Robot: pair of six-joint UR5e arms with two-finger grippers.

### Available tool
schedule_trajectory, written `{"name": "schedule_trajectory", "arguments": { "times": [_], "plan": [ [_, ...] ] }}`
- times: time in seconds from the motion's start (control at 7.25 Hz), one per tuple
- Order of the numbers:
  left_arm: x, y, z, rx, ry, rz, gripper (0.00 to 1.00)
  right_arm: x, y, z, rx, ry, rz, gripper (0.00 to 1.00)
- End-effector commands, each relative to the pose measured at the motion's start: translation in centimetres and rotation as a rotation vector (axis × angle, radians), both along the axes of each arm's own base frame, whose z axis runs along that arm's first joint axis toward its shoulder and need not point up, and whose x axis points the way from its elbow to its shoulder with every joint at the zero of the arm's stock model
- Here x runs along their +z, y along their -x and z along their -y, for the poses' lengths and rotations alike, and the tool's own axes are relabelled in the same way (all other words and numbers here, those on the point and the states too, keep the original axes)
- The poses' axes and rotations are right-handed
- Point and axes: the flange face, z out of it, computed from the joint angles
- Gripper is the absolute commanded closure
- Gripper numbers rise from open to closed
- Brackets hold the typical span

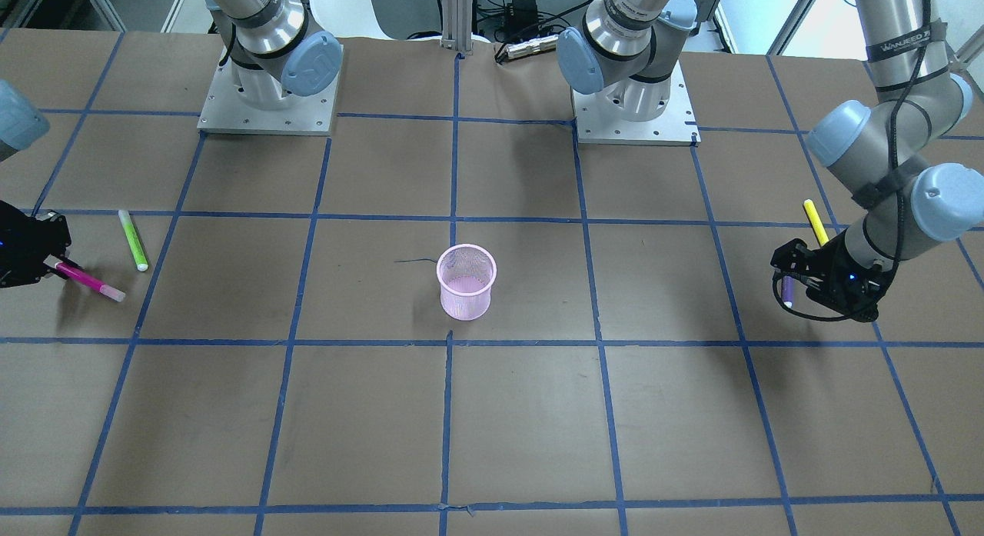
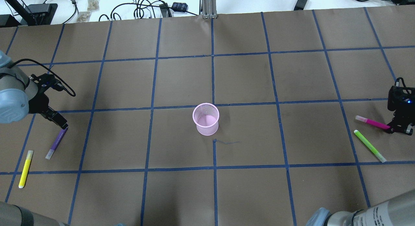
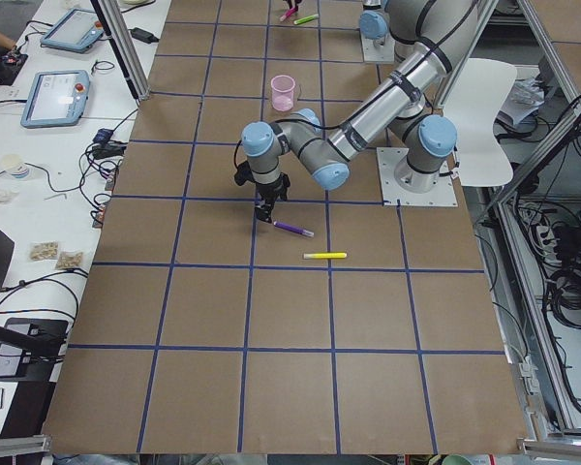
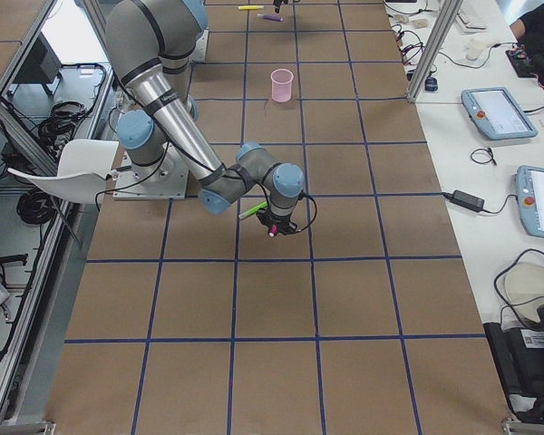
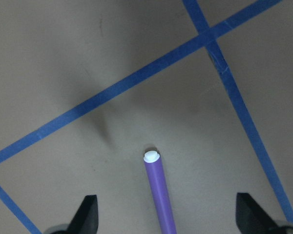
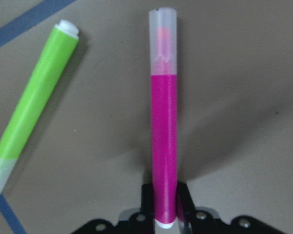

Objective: Insert purple and pink pens into pink cup

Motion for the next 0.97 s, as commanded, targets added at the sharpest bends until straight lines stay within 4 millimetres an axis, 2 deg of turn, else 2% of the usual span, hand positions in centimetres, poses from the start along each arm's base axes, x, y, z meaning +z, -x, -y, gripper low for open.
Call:
{"name": "schedule_trajectory", "arguments": {
  "times": [0.0, 0.14, 0.28, 0.41, 0.55, 0.69, 0.83],
  "plan": [
    [-2.3, 0.1, -0.3, -0.009, -0.019, -0.010, 0.00, 3.3, 0.1, 0.0, 0.009, 0.021, -0.071, 1.00],
    [-3.2, 0.0, -0.6, -0.003, -0.035, -0.020, 0.00, 5.0, -0.5, 0.3, 0.009, 0.054, -0.094, 1.00],
    [-3.6, -1.1, -1.0, 0.018, -0.037, -0.025, 0.00, 7.6, -1.7, 2.5, 0.045, 0.125, -0.160, 1.00],
    [-3.6, -1.4, -1.1, 0.037, -0.039, -0.024, 0.01, 10.4, -4.6, 5.9, 0.113, 0.163, -0.218, 1.00],
    [-3.9, -1.3, -1.1, 0.037, -0.044, -0.025, 0.09, 13.4, -8.9, 9.3, 0.143, 0.202, -0.289, 1.00],
    [-3.9, -1.3, -1.1, 0.037, -0.044, -0.025, 0.20, 15.3, -15.3, 11.7, 0.195, 0.214, -0.333, 1.00],
    [-3.9, -1.2, -1.1, 0.033, -0.045, -0.024, 0.33, 16.3, -22.0, 12.8, 0.229, 0.206, -0.360, 1.00]
  ]
}}
